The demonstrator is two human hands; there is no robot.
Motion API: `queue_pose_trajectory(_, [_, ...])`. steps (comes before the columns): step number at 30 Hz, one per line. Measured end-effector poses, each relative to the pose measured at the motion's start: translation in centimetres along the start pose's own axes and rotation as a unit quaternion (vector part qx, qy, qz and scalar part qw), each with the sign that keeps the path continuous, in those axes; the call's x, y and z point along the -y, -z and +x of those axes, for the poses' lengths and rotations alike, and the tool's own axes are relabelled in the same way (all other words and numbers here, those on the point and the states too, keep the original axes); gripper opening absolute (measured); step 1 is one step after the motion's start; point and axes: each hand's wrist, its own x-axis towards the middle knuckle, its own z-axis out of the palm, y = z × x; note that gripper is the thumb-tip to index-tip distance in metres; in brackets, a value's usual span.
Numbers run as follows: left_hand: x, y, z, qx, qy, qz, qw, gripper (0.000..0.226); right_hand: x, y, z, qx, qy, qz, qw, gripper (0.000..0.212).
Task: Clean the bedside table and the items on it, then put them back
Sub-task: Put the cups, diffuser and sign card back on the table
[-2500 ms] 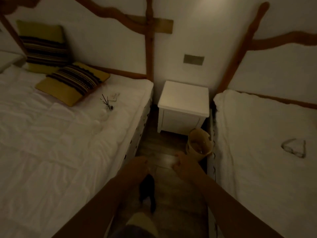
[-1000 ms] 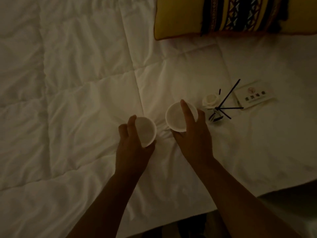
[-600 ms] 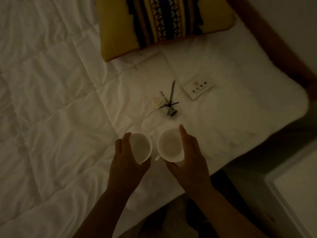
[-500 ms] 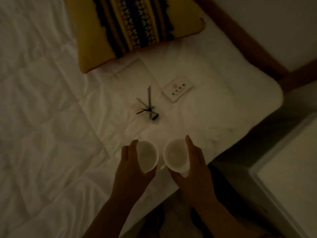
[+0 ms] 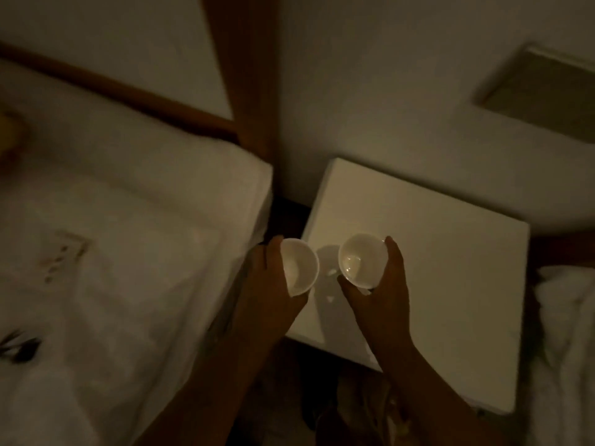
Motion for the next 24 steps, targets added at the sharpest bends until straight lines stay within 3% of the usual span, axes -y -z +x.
queue_pose_trajectory(5, [-5.1,-5.2,7.5,0.031,-0.045,0.014,0.998,0.075,-2.8,3.4,6.9,-0.061,-0.03,0.025,0.997,0.109])
queue_pose_trajectory(11, [-8.7,-9.4,12.7,0.013,-0.073,0.037,0.997,0.092,-5.1,5.2,12.4,-0.117,-0.07,0.036,0.99,0.11])
queue_pose_trajectory(18, [-9.8,-11.6,15.7,0.002,-0.124,0.057,0.991,0.092,-5.4,5.4,14.5,-0.127,-0.043,0.011,0.991,0.104])
queue_pose_trajectory(24, [-10.4,-11.5,15.5,0.025,-0.124,0.118,0.985,0.109,-5.9,6.1,13.7,-0.11,-0.04,0.035,0.993,0.117])
